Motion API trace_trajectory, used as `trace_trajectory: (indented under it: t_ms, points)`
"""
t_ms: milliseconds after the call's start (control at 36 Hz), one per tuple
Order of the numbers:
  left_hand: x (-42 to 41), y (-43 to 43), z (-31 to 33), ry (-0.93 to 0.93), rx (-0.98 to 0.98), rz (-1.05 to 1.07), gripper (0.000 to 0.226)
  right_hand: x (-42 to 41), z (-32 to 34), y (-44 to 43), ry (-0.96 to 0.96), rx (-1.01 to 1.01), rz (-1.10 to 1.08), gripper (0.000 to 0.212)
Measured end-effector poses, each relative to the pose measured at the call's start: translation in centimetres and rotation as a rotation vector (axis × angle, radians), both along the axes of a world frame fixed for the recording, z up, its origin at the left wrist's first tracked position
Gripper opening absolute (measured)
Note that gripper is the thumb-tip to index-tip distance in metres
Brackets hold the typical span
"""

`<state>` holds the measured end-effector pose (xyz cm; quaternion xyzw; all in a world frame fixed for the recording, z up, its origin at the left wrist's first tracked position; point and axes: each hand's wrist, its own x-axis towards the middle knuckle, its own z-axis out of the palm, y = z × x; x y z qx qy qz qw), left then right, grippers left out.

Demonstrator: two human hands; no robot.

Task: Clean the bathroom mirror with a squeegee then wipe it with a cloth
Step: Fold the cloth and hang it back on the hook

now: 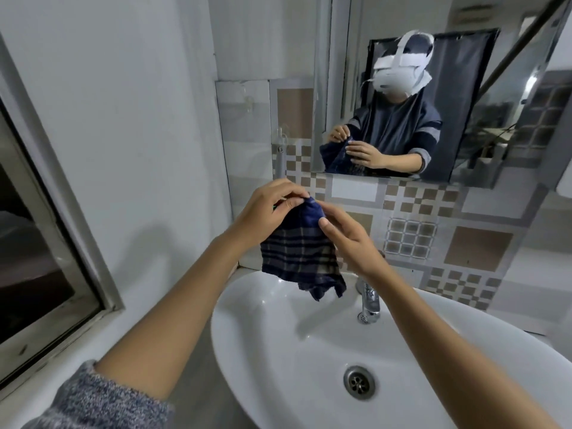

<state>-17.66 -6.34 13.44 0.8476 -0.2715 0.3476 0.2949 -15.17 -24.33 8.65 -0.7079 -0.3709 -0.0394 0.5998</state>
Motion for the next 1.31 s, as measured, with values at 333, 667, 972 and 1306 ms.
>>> trace_trajectory:
  t_ms: [333,667,972,1306]
  points:
    - [0.1,6.0,0.4,0.057,-0.081,0.102,0.017,2.2,0.1,6.1,0.079,-0.005,0.081,0.024]
    - [6.8,12.2,2.2,-0.001,-0.141,0.174,0.012,7.5,5.1,11.8,-0.194,-0.055,-0.326,0.009]
    - [16.8,15.1,9.6,-0.288,-0.337,0.260,0.014,16.7,16.2,18.0,-0.477,0.008,-0.643,0.010]
    - [26.5,17.7,14.4,-0.321,-0.502,0.369,0.019,25.3,20.1,24.2,-0.712,-0.132,-0.877,0.020]
